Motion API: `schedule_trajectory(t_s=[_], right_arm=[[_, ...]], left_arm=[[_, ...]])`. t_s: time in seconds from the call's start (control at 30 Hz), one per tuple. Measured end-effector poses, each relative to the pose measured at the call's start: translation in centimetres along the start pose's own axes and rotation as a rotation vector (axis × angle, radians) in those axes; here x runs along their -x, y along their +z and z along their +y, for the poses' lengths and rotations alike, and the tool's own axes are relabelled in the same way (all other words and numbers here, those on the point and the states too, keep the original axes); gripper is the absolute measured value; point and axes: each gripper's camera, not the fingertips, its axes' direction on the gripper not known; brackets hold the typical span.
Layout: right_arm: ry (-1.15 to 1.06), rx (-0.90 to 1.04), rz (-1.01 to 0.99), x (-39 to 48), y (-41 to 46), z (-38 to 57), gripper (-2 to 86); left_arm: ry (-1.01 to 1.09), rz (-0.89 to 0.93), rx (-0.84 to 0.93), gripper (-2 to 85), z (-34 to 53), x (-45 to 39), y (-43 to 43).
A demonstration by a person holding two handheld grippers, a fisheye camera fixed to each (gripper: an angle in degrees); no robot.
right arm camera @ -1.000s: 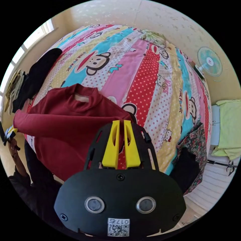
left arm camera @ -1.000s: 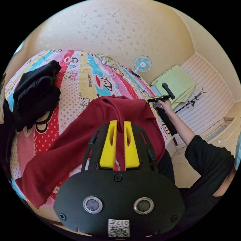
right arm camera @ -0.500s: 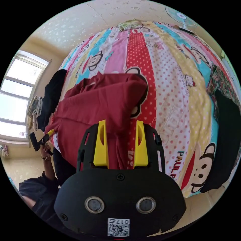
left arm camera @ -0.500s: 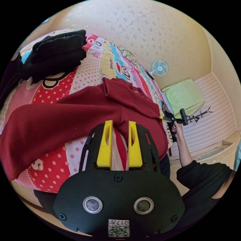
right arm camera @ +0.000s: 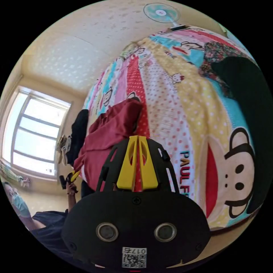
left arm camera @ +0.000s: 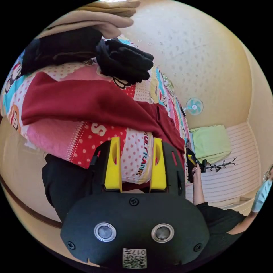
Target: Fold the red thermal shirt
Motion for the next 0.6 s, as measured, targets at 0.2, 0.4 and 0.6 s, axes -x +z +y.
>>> schedule_trajectory(t_s=[0.2,0.4,0.6], right_arm=[[-0.192,0.398,0.003,7.6,6.8,3.8,0.6],[-0.252,0.691,0.333,10.4,14.6,5.4,0.3],[-0.034,0.663,0.134,6.5,13.1,5.8,0.3]], left_arm=[[-0.163,-0.042,-0.241,17.0,1.9,4.0,-5.4],[-0.325,0.094,-0.322,18.7,2.2,9.4,-6.9],[-0.315,0.377,-0.534,7.5,2.8,11.0,-6.8]])
